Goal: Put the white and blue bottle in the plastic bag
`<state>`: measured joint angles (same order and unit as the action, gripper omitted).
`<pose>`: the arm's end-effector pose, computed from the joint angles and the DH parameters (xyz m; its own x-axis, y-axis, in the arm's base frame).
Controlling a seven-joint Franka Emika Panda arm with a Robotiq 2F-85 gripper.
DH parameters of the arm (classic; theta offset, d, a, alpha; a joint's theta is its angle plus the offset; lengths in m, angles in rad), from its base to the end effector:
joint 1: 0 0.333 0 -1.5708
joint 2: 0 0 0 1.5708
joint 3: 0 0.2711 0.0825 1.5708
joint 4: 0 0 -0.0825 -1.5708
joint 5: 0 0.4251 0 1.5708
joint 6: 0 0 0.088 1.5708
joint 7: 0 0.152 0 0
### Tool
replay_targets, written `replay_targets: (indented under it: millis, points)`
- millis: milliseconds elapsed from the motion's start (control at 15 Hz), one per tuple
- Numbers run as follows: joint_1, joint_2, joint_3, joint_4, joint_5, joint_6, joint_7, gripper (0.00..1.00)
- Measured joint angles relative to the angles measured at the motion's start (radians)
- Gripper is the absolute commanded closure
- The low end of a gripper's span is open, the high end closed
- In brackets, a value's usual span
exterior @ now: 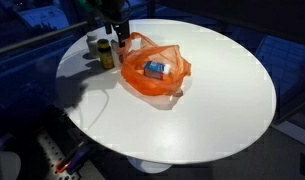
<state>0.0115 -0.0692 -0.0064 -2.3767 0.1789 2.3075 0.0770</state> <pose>0.5224 0.0122 0.2333 0.9816 -0.1899 -0.0181 -0.1906 -0.9729 -0.1312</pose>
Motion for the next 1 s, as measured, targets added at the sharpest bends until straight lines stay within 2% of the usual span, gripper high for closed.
replay_targets:
  millis: [133,200,533,1000]
  points:
    - [0.0,0.002,0.0,0.002,0.0,0.0,0.0,0.42]
    - [0.0,0.003,0.0,0.004,0.0,0.0,0.0,0.52]
    - [0.0,0.003,0.0,0.016,0.0,0.0,0.0,0.9]
    - [-0.003,-0.005,-0.001,0.053,0.0,0.0,0.0,0.89]
